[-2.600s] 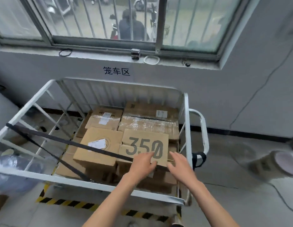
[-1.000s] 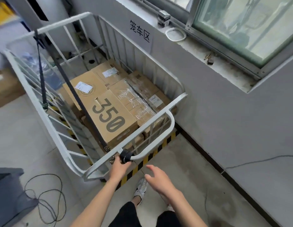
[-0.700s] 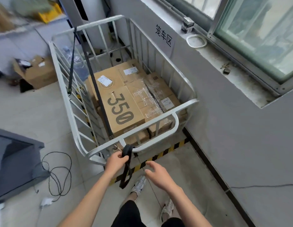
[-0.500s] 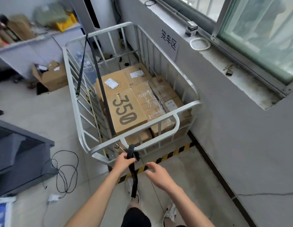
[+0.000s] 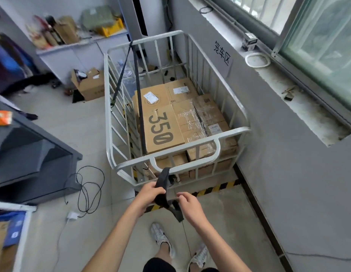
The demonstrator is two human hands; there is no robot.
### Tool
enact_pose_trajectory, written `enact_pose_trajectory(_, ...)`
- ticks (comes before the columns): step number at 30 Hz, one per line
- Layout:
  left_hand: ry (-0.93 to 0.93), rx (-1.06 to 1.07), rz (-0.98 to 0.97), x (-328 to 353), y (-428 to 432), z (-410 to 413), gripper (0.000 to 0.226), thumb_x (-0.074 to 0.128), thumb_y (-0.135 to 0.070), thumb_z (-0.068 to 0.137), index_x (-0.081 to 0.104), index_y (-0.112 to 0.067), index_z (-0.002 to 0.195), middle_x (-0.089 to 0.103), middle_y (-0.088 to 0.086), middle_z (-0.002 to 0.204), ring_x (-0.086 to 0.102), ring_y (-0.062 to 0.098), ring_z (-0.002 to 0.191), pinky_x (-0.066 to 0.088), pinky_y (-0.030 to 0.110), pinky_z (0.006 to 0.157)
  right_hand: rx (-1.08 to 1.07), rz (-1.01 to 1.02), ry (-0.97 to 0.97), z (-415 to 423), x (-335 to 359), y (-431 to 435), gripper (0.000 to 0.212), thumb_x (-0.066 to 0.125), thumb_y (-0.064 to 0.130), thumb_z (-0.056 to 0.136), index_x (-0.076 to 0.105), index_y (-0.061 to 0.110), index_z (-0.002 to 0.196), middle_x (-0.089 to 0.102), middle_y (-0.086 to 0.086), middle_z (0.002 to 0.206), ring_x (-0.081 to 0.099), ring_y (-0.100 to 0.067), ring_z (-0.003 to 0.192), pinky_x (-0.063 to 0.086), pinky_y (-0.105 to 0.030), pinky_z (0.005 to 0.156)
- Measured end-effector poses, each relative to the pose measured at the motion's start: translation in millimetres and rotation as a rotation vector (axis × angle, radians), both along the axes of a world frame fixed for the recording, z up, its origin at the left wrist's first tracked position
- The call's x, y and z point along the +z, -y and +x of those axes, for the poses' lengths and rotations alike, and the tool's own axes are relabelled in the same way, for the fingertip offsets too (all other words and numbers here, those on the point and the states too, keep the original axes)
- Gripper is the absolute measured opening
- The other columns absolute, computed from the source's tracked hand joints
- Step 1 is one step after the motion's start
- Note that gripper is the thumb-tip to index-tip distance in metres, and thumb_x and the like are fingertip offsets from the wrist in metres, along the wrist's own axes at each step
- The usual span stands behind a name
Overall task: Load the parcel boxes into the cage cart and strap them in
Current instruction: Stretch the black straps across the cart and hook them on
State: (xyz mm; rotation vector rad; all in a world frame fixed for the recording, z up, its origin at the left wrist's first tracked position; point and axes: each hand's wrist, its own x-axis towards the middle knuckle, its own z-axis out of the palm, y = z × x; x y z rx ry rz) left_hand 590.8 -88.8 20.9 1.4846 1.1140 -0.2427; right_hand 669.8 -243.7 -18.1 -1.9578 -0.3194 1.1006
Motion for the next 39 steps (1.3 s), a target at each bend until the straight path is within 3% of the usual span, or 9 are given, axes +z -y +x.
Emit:
enact_pose_trajectory(3,0.028,0.005,-0.020,30,20,-34,0.043,0.065,-0.025,0.068,0.065,-0.013,0.109,0.070,0.004,0.095,0.066,0.017,0.087,0.047,0.027,0.071,-0.158,0.095,-0.186,-10,17,-25,0.034,0.039,0.036,0.103,0.070,0.023,0.097,0.073,0.004,0.098,0.066,-0.018,0.100,0.052,-0.033,0.085)
enact_pose_trajectory(7,0.076,0.041,-0.143,52,46,-77,0.047,0.062,-0.019,0.066,0.058,-0.011,0.112,0.067,0.003,0.094,0.063,0.009,0.082,0.044,0.021,0.066,-0.273,0.160,-0.672,-25,35,-58,0.041,0.039,0.044,0.106,0.066,0.013,0.107,0.078,-0.007,0.098,0.072,-0.026,0.098,0.056,-0.042,0.094)
enact_pose_trajectory(10,0.121,0.004,-0.252,58,58,-104,0.054,0.060,-0.014,0.061,0.058,-0.010,0.114,0.067,-0.005,0.085,0.063,0.002,0.072,0.045,0.015,0.062,-0.427,0.267,-0.826,-23,47,-75,0.034,0.046,0.027,0.106,0.062,-0.002,0.112,0.075,-0.018,0.106,0.071,-0.027,0.087,0.060,-0.035,0.076)
enact_pose_trajectory(15,0.079,-0.256,-0.382,58,43,-138,0.074,0.075,-0.029,0.064,0.050,-0.016,0.132,0.065,0.002,0.120,0.066,0.010,0.107,0.047,0.021,0.088,-0.481,0.329,-0.770,-15,64,-79,0.015,0.042,0.011,0.105,0.052,0.001,0.106,0.059,-0.004,0.068,0.048,-0.011,0.051,0.042,-0.022,0.047)
enact_pose_trajectory(22,0.143,0.217,-0.410,19,-21,-69,0.059,0.052,-0.051,0.096,0.051,-0.011,0.139,0.071,0.004,0.124,0.060,0.019,0.120,0.024,0.045,0.118,-0.370,0.232,-0.463,-50,74,-60,0.023,0.041,0.025,0.106,0.051,0.009,0.092,0.050,-0.003,0.068,0.040,-0.012,0.044,0.034,-0.025,0.043)
enact_pose_trajectory(25,0.125,0.214,-0.590,13,-32,-16,0.065,0.047,-0.052,0.100,0.049,0.002,0.136,0.069,0.015,0.113,0.065,0.026,0.100,0.049,0.044,0.099,-0.302,0.245,-0.384,-74,75,-46,0.025,0.041,0.026,0.104,0.055,0.009,0.091,0.052,-0.002,0.065,0.042,-0.013,0.045,0.035,-0.026,0.044)
enact_pose_trajectory(28,0.171,0.246,-0.783,17,-34,14,0.054,0.051,-0.037,0.102,0.055,0.011,0.128,0.066,0.023,0.116,0.064,0.030,0.108,0.049,0.043,0.103,-0.255,0.217,-0.319,-94,72,-31,0.017,0.045,0.023,0.100,0.051,0.009,0.092,0.055,-0.003,0.067,0.043,-0.015,0.045,0.036,-0.027,0.044)
enact_pose_trajectory(32,0.222,0.224,-0.715,20,-33,13,0.029,0.060,-0.015,0.099,0.064,0.007,0.117,0.068,0.016,0.098,0.066,0.025,0.094,0.057,0.034,0.083,-0.256,0.159,-0.278,-105,66,-14,0.014,0.045,0.018,0.102,0.049,0.007,0.095,0.060,-0.004,0.069,0.044,-0.018,0.042,0.035,-0.028,0.041)
enact_pose_trajectory(39,0.194,0.349,-0.683,-10,-44,-30,0.015,0.051,-0.004,0.101,0.054,-0.003,0.086,0.054,0.003,0.062,0.046,0.005,0.042,0.038,0.013,0.039,-0.122,0.027,-0.428,-133,65,-40,0.017,0.051,0.017,0.097,0.051,0.008,0.111,0.071,-0.007,0.077,0.060,-0.020,0.048,0.043,-0.026,0.043)
